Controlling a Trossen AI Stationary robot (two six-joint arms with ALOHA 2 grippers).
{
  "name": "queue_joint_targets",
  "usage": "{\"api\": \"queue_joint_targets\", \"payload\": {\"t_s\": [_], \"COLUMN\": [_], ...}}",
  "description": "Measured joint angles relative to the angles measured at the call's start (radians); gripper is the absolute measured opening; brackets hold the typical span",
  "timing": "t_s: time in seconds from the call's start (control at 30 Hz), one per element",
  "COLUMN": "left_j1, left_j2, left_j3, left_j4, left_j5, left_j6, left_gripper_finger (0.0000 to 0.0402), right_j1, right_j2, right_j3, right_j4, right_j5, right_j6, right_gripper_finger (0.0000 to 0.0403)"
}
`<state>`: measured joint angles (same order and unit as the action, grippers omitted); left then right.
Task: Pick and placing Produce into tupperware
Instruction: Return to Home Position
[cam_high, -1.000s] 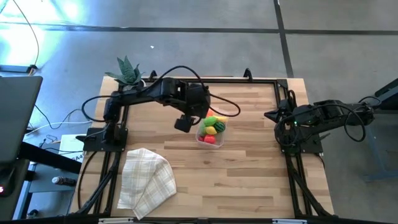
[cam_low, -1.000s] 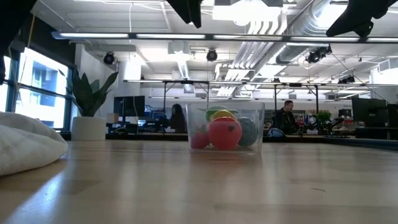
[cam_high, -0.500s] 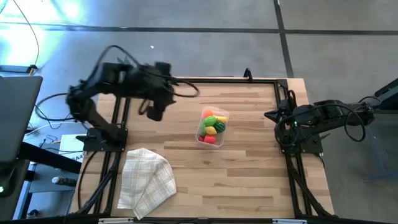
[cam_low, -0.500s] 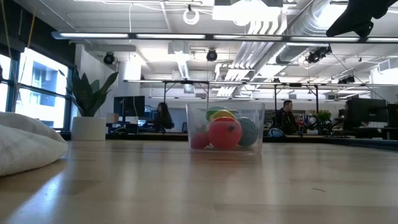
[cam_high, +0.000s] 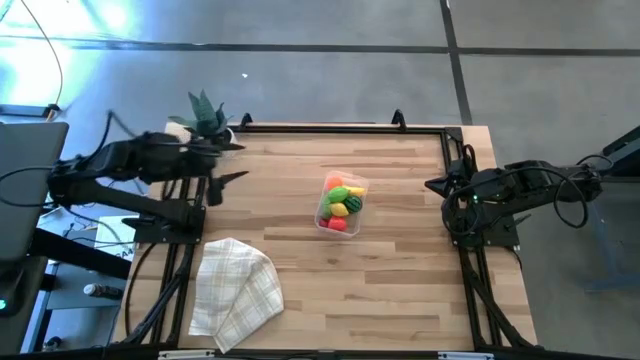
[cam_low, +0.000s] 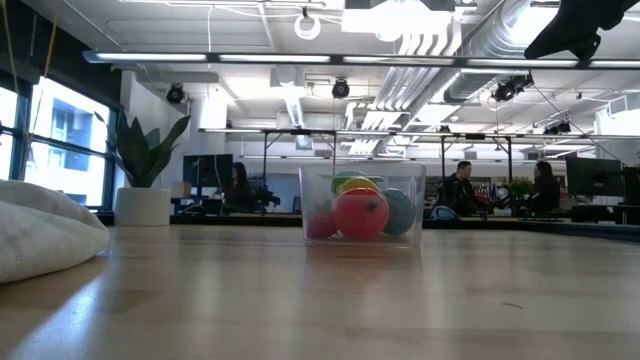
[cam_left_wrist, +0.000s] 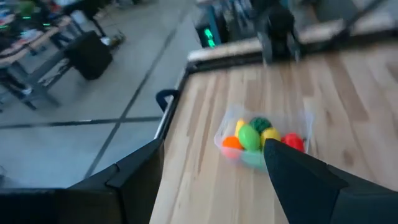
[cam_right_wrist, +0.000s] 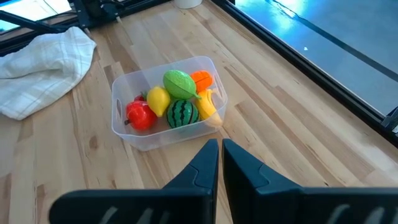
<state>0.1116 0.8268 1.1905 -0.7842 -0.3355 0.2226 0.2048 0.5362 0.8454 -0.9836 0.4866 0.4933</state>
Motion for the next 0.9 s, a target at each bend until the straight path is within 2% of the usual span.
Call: {"api": "queue_joint_targets", "payload": {"t_s": [0.27, 0.5, 0.67, 0.9], "left_j1": [0.000, 0.000, 0.000, 0.000], "left_j2": [-0.322, -0.540, -0.627, -0.692], "left_j3": [-0.232, -0.351, -0.386, -0.389], "left_j4": [0.010, 0.025, 0.025, -0.010], "left_j5": [-0.111, -0.129, -0.129, -0.062], "left_j6": [-0.189, -0.208, -0.198, -0.140], "left_gripper_finger": [0.0266, 0.0266, 0.0266, 0.0259], "right_j1": [0.000, 0.000, 0.000, 0.000], "right_j2": [0.000, 0.000, 0.000, 0.000], "right_j3": [0.000, 0.000, 0.000, 0.000], "right_j4": [0.001, 0.004, 0.052, 0.121], "right_j5": [0.000, 0.000, 0.000, 0.000], "right_j6": [0.003, 0.004, 0.004, -0.001], "right_gripper_finger": [0.0011, 0.0011, 0.0011, 0.0011]}}
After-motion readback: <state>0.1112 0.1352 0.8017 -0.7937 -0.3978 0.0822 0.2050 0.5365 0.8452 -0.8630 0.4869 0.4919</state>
